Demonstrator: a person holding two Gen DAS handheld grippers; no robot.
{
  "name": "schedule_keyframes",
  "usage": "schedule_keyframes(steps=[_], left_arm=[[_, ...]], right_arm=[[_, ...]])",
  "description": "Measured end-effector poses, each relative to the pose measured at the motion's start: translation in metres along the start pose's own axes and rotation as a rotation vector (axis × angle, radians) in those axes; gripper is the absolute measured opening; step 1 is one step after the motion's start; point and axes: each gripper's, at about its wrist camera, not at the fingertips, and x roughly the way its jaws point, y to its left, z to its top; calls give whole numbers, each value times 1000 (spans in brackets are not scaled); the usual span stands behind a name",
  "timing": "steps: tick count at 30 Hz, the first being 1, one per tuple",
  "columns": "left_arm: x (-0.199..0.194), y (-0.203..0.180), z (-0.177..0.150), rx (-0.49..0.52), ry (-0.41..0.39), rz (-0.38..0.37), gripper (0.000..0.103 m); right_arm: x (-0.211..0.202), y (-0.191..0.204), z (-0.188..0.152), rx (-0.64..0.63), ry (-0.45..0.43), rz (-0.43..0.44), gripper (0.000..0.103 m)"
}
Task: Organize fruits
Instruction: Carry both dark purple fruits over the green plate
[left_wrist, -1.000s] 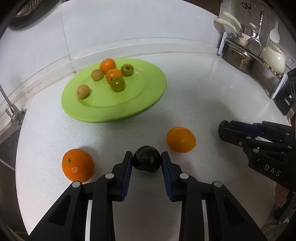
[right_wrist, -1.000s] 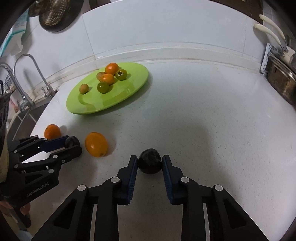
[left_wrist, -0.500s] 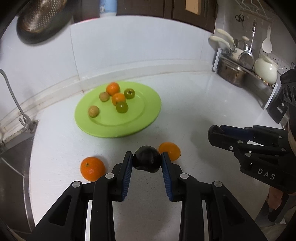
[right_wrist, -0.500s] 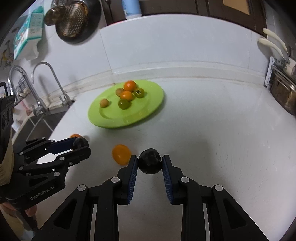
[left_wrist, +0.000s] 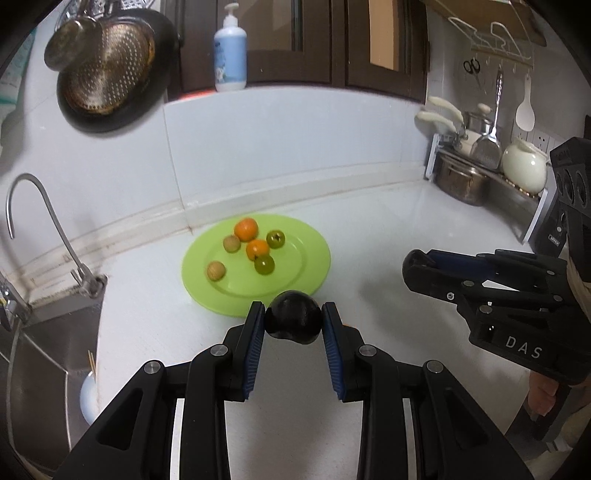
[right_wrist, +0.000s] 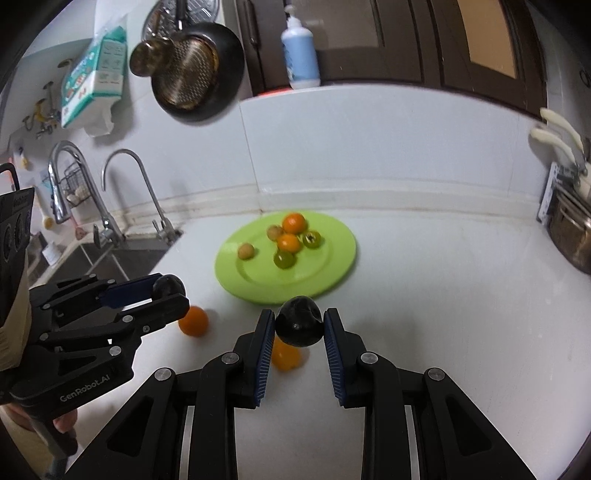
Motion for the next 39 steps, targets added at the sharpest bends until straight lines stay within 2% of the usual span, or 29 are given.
schedule_keyframes(steps=[14,21,32,39], left_arm=[[-3,23,37,12,-69,20,31],[7,40,55,18,-78,31,31],[50,77,72,-39,-8,4,31],[86,96,76,-28,43,4,31]], right_arm=[[2,15,43,-42,-95,24,28],[17,20,65,-58,-107,27,28],[65,29,90,-58,-72,20,28],[105,26,102,-64,-29,0,28]])
